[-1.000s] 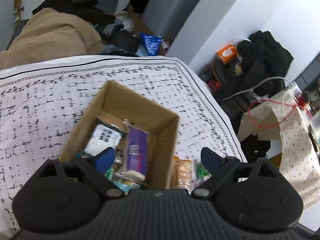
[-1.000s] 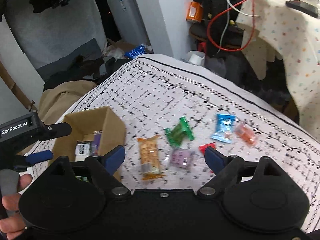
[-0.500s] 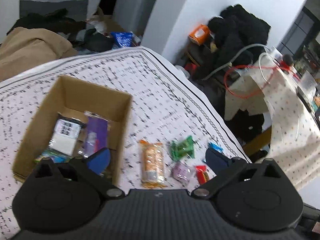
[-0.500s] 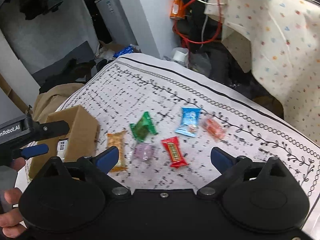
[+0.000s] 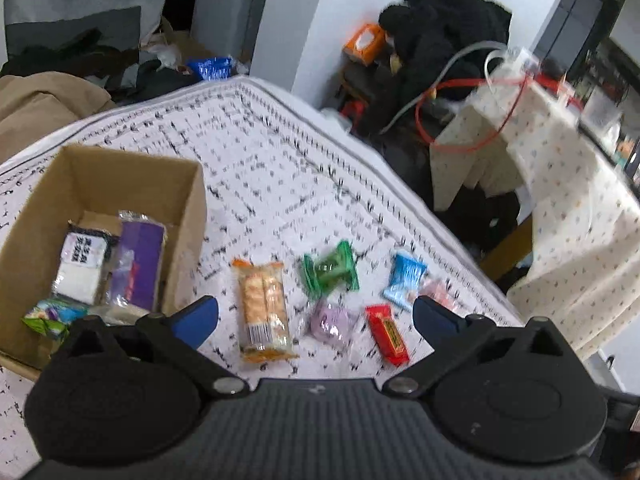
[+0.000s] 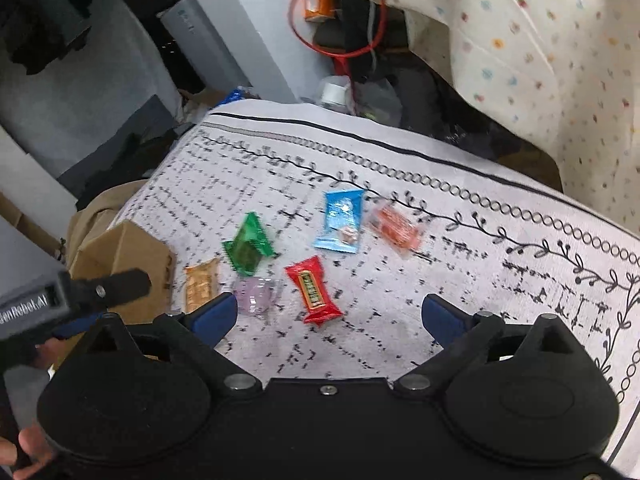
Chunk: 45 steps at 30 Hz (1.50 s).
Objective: Organize snacks
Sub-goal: 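Move both open tools back from the box to the snack pile, then grasp the orange-wrapped biscuit with the left tool while the right tool grips the red candy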
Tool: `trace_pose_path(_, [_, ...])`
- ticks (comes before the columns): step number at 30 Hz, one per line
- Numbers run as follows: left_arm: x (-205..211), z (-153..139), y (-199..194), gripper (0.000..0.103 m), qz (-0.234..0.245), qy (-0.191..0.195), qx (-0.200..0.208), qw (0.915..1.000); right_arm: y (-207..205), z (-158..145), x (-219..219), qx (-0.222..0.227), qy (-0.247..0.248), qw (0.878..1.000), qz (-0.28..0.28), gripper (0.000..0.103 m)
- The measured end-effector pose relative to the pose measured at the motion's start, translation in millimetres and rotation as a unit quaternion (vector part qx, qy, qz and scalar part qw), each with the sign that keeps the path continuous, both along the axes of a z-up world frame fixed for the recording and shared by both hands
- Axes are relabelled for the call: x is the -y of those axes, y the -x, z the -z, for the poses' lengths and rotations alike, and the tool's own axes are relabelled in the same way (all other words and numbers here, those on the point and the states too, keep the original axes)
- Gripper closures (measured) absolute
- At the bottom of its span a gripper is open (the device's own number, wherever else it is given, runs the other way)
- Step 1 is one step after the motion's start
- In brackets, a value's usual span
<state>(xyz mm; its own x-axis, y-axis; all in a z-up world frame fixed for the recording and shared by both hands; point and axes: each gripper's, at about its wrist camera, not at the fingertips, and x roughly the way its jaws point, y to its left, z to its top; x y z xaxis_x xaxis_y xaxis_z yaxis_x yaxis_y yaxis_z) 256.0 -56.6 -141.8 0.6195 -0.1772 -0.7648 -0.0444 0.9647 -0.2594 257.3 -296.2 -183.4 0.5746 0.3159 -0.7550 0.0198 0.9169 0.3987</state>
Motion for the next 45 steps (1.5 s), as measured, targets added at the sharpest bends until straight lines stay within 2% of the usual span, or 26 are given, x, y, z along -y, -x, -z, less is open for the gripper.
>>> trace_pose_path(5, [14.2, 18.0, -12.2, 0.0, 0.003, -0.018, -0.032, 0.9993, -9.5, 15.3, 9.4, -0.015, -0.024, 1.0, 0.009, 0.009])
trace_pose_path(14, [22.8, 39.2, -26.7, 0.003, 0.0, -0.04, -0.047, 0.9981, -26.7, 37.8, 1.3, -0.033, -0.049, 0.998, -0.025, 0.024])
trace_pose_path(17, [21.5, 46.2, -30.3, 0.003, -0.011, -0.048, -0.053, 0.9974, -29.6, 44.5, 0.1, -0.036, -0.055, 0.997, -0.028, 0.026])
trace_pose_path(21, [19.0, 51.4, -35.3, 0.009, -0.027, -0.06, -0.059, 0.9961, -35.0, 51.0, -4.3, -0.035, -0.056, 0.997, -0.038, 0.026])
trace_pose_path(30, [24.5, 57.8, -41.2, 0.016, -0.043, -0.122, -0.056, 0.99, -47.8, 66.3, -10.4, -0.037, -0.058, 0.996, -0.052, 0.032])
trace_pose_path(37, [31.1, 63.1, -44.4, 0.016, -0.038, -0.157, -0.059, 0.9851, -52.7, 70.4, -21.4, -0.027, -0.051, 0.996, -0.073, 0.041])
trace_pose_path(40, [35.2, 62.4, -42.4, 0.017, -0.034, -0.151, -0.056, 0.9864, -54.4, 71.2, -23.8, -0.025, -0.048, 0.996, -0.077, 0.043])
trace_pose_path(45, [36.9, 63.6, -43.1, 0.027, -0.039, -0.143, -0.058, 0.9872, -55.4, 71.9, -26.2, -0.022, -0.05, 0.995, -0.08, 0.046])
